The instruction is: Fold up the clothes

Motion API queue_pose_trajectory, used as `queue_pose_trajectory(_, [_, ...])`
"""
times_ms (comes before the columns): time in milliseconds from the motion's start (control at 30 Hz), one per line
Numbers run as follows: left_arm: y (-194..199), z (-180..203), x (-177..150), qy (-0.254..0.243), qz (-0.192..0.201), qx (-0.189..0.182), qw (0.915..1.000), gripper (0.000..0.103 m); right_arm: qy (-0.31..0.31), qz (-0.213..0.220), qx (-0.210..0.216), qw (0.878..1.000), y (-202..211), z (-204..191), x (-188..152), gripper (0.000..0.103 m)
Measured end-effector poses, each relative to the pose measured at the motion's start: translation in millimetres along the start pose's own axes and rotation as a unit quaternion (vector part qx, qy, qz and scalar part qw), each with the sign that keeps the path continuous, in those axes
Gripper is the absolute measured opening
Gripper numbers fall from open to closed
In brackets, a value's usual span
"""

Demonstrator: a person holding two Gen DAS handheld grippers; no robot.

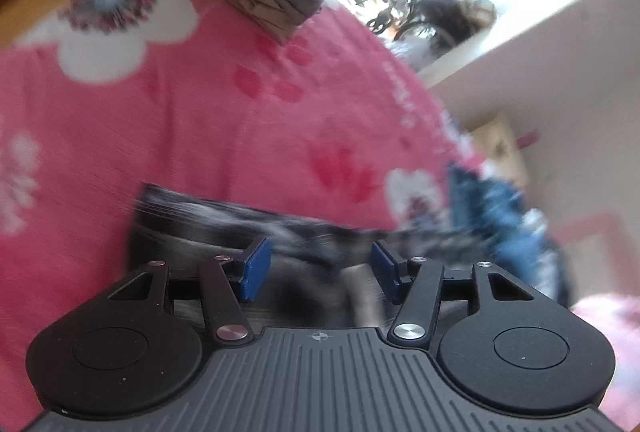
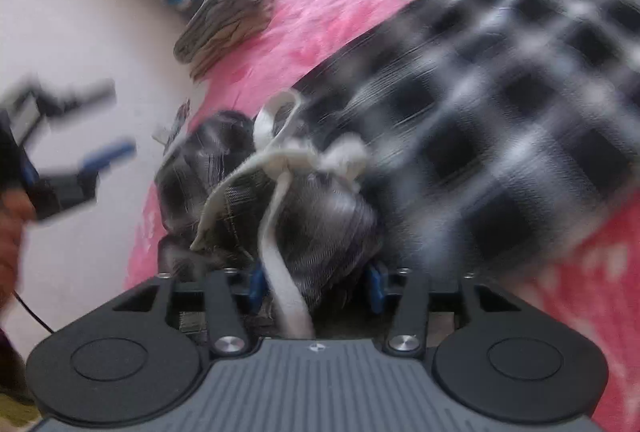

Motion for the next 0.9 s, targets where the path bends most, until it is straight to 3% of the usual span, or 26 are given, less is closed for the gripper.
queue_pose_trajectory(133, [4,-3,-11,-0.052,0.020,0.016,0.9983,0.056,0.056,0.021,-0.009,0.998,36,3,22,0.054])
queue_pose_trajectory(233, [-9,15,-11,-0.134,0.024,0.019,0.9905,0.056,0.106,0.037,-0.004,0.994,46,-7,41,0.054])
queue_pose_trajectory(400, [-41,51,-17,-0.313,0.007,0.040,0.9489,0.062,0.092,0.005,0.036,0.995,2,-10,61,0.054])
queue_pose_trajectory(533, [-57,52,-30,-0.389,-0.020,0.048,0.9198,0.062,0.080,-0.021,0.067,0.994,-32,-13,78,0.054])
queue_pose_trajectory(600, [-61,42,-37,-0.404,-0.026,0.067,0.9120,0.062,0.081,-0.037,0.071,0.993,-42,-11,79,0.055])
queue_pose_trajectory(700, [-66,24,-45,-0.404,-0.035,0.082,0.9107,0.062,0.107,-0.043,0.067,0.991,-45,-18,75,0.055])
queue_pose_trajectory(833, [-68,7,-52,-0.376,-0.043,0.082,0.9220,0.062,0.142,-0.051,0.062,0.987,-50,-27,70,0.055])
queue_pose_trajectory(900, [-67,3,-53,-0.372,-0.041,0.083,0.9234,0.062,0.160,-0.055,0.059,0.984,-52,-31,67,0.054])
Point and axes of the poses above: each gripper's, at about its wrist camera, not at the fingertips, and y roughly against the way its jaws point, z to its right, x to its top, the point moved 10 cm from there along -y, roughly the way its jaws point, and after that the axes turned 3 degrees about x, right-handed, at the moved point
